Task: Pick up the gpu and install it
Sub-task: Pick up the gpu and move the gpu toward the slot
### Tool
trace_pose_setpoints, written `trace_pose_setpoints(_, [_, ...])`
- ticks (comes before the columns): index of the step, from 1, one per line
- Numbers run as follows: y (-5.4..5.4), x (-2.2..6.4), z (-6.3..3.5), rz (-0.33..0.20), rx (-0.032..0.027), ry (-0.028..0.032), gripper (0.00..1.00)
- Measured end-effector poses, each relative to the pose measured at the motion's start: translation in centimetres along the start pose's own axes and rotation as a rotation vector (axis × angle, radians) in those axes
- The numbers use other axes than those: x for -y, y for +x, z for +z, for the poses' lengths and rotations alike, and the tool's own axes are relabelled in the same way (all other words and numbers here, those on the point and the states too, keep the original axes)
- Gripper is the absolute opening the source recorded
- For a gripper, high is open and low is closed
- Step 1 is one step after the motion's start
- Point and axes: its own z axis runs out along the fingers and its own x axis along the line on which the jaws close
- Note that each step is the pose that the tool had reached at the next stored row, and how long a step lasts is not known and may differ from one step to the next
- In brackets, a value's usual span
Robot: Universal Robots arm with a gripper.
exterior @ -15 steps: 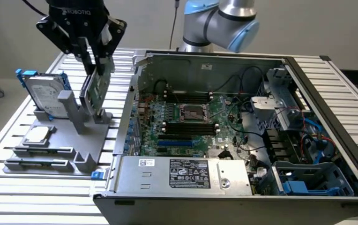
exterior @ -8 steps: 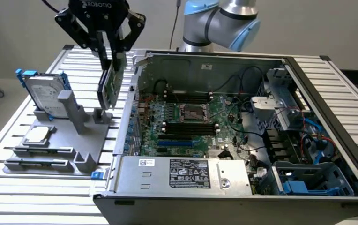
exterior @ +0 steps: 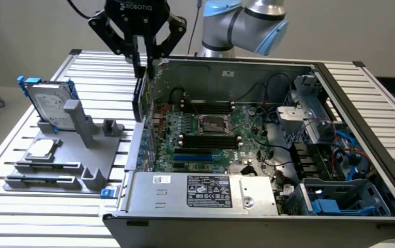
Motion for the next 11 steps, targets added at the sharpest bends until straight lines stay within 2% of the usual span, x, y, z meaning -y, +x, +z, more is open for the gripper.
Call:
trace_pose_setpoints(5, [-2.3,0.01,0.84,0.000,0.0000,0.0005,0.27])
trace_pose_setpoints(11, [-5.1,-0.07,1.86,0.000,0.0000,0.0038,0.27])
